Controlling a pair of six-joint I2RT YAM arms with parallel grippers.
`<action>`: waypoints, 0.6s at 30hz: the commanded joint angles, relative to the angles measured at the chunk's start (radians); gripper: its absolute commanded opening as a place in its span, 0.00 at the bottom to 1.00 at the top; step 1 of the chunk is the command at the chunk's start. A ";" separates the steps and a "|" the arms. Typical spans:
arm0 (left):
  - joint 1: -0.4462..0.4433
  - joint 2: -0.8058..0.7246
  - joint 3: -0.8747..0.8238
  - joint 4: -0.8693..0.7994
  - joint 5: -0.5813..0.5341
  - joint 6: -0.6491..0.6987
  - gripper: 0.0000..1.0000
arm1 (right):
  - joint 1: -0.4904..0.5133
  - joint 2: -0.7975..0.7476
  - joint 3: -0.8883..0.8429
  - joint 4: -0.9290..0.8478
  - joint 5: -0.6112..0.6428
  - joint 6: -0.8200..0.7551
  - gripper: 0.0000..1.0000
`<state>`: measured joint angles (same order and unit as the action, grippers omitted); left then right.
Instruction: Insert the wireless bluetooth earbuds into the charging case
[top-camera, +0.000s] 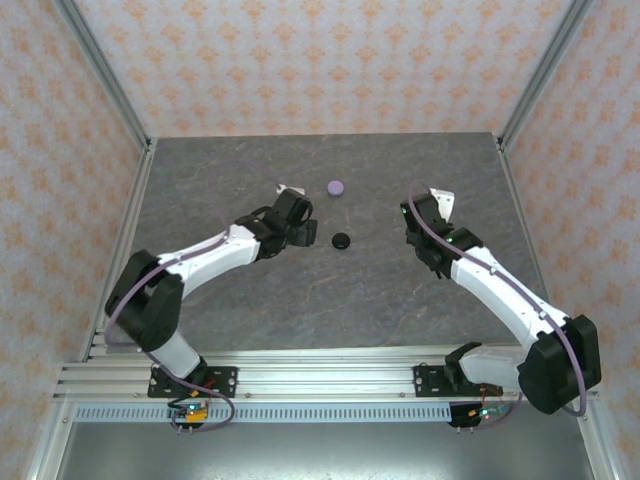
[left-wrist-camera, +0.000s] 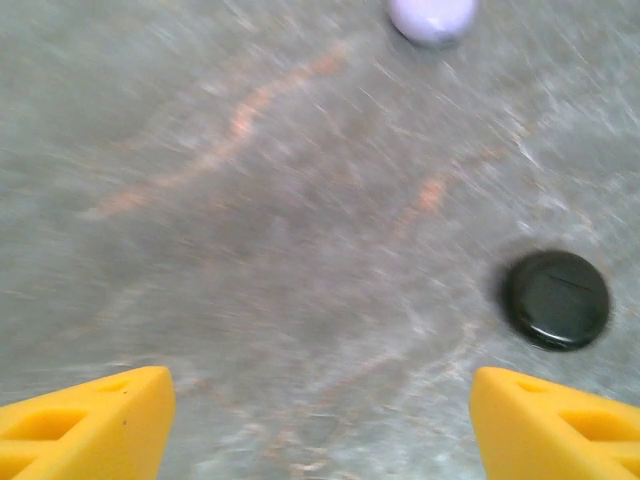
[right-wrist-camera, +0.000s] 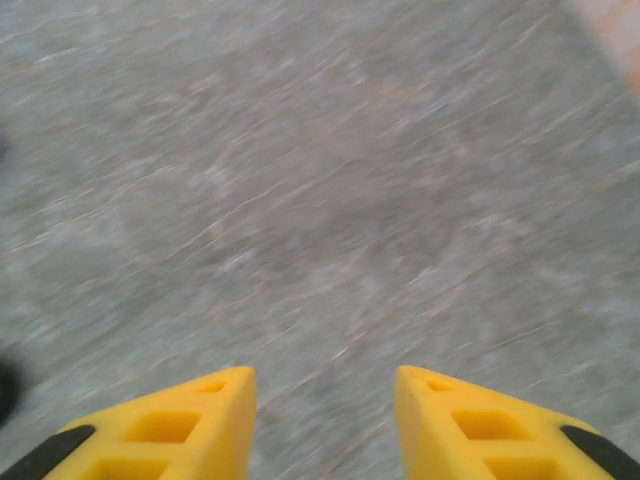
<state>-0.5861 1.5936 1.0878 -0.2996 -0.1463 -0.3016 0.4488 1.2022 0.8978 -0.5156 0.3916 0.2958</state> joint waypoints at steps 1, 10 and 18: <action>0.049 -0.072 -0.073 -0.010 -0.217 0.108 0.77 | -0.020 -0.012 -0.072 0.161 0.262 -0.119 0.45; 0.193 -0.203 -0.285 0.270 -0.301 0.294 0.79 | -0.190 -0.049 -0.326 0.654 -0.031 -0.345 0.53; 0.301 -0.167 -0.396 0.497 -0.221 0.464 0.81 | -0.352 0.039 -0.426 0.908 -0.273 -0.321 0.57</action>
<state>-0.3080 1.4117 0.7300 0.0517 -0.3775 0.0566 0.1204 1.2034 0.5011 0.2192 0.2333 -0.0067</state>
